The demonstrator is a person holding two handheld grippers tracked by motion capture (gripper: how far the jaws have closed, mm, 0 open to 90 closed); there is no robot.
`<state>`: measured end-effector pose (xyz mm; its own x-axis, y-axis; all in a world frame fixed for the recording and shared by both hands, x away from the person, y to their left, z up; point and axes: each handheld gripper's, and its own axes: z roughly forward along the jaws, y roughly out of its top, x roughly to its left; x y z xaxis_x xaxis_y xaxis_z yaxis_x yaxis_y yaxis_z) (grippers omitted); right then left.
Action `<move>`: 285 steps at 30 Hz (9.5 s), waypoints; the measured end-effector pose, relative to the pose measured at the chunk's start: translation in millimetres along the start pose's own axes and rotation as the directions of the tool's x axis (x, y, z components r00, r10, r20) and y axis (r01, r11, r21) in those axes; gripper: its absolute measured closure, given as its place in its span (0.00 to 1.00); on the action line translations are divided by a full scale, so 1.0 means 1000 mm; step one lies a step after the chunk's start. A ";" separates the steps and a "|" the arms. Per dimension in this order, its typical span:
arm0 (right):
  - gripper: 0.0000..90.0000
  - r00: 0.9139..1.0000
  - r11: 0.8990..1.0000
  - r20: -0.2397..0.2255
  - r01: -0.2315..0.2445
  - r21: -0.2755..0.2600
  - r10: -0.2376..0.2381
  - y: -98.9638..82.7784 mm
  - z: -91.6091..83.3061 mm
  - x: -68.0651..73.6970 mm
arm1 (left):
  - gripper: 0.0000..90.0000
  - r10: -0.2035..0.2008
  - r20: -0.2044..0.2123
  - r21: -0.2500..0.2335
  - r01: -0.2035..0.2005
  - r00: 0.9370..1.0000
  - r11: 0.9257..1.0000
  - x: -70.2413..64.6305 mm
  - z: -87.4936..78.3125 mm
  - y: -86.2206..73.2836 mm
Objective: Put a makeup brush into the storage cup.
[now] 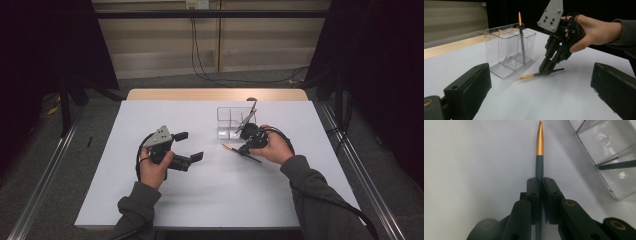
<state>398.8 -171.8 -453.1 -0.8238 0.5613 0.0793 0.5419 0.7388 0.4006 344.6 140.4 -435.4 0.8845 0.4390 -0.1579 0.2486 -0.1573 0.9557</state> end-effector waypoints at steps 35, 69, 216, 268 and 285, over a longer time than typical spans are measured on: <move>0.93 1.000 0.940 -0.009 -0.006 -0.341 0.003 -0.013 -0.027 -0.002 | 0.03 0.004 -0.004 0.010 -0.004 1.000 1.000 0.001 0.001 -0.001; 0.93 1.000 0.842 0.000 -0.023 -0.539 0.028 -0.014 -0.042 0.001 | 0.03 -0.007 -0.005 0.006 0.008 1.000 1.000 0.000 0.002 -0.001; 0.93 0.978 0.588 0.040 -0.090 -0.804 0.204 -0.001 -0.070 -0.049 | 0.03 -0.034 -0.010 -0.001 0.034 0.999 0.999 0.005 -0.002 -0.007; 0.93 0.974 0.597 0.043 -0.101 -0.795 0.222 -0.005 -0.054 -0.064 | 0.03 -0.037 -0.005 0.002 0.037 0.999 0.999 0.007 -0.002 -0.009; 0.93 0.972 0.601 0.049 -0.101 -0.793 0.228 -0.008 -0.051 -0.065 | 0.03 -0.031 -0.001 0.003 0.031 1.000 0.999 0.008 -0.003 -0.009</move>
<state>439.2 -232.9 -414.7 -0.6691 0.7328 0.1235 0.2772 0.0919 0.9564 348.8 147.7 -444.7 0.8758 0.4448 -0.1876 0.2777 -0.1464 0.9494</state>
